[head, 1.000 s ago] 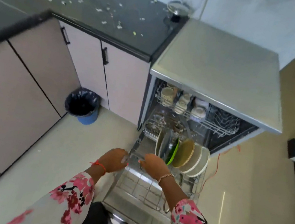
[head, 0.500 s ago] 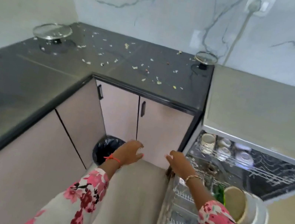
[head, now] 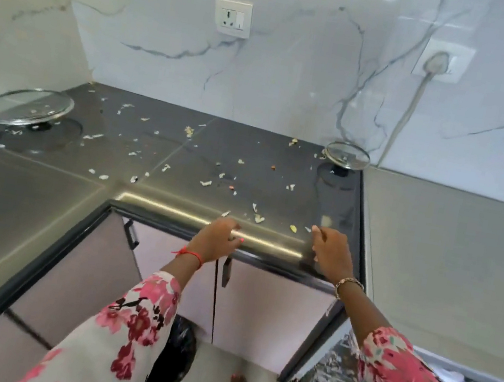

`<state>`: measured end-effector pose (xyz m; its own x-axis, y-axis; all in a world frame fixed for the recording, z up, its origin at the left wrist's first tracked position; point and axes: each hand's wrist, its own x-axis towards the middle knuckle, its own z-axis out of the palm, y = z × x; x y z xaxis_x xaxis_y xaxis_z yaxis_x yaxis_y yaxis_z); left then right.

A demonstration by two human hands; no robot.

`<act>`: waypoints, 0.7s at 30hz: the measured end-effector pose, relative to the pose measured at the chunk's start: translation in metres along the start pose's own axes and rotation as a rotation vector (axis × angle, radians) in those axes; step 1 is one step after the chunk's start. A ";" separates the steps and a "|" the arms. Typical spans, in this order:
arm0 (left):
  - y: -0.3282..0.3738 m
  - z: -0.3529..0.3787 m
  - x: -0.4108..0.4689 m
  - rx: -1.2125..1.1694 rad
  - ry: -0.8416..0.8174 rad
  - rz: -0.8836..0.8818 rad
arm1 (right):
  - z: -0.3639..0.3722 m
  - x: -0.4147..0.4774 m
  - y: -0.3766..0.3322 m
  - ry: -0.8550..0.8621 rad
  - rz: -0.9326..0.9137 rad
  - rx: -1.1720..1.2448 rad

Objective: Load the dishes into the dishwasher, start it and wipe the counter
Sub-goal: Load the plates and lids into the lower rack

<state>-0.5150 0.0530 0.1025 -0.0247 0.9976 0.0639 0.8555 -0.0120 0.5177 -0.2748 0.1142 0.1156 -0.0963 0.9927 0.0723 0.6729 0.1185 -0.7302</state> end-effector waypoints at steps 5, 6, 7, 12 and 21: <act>0.000 0.003 0.116 0.004 -0.009 0.007 | -0.003 0.120 0.009 0.041 0.178 0.208; 0.000 0.005 0.139 0.005 -0.018 0.016 | -0.006 0.144 0.011 0.045 0.228 0.262; 0.000 0.007 0.159 0.002 -0.025 0.016 | -0.008 0.165 0.013 0.050 0.285 0.321; -0.005 0.022 0.233 0.027 -0.025 0.019 | -0.019 0.247 0.024 0.070 0.545 0.617; -0.036 0.058 0.267 0.206 0.033 -0.067 | -0.022 0.329 0.040 0.106 0.755 1.065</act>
<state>-0.5223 0.3238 0.0519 -0.0989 0.9930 0.0648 0.9390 0.0716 0.3363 -0.2632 0.4461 0.1253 0.1379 0.8090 -0.5714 -0.3756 -0.4911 -0.7860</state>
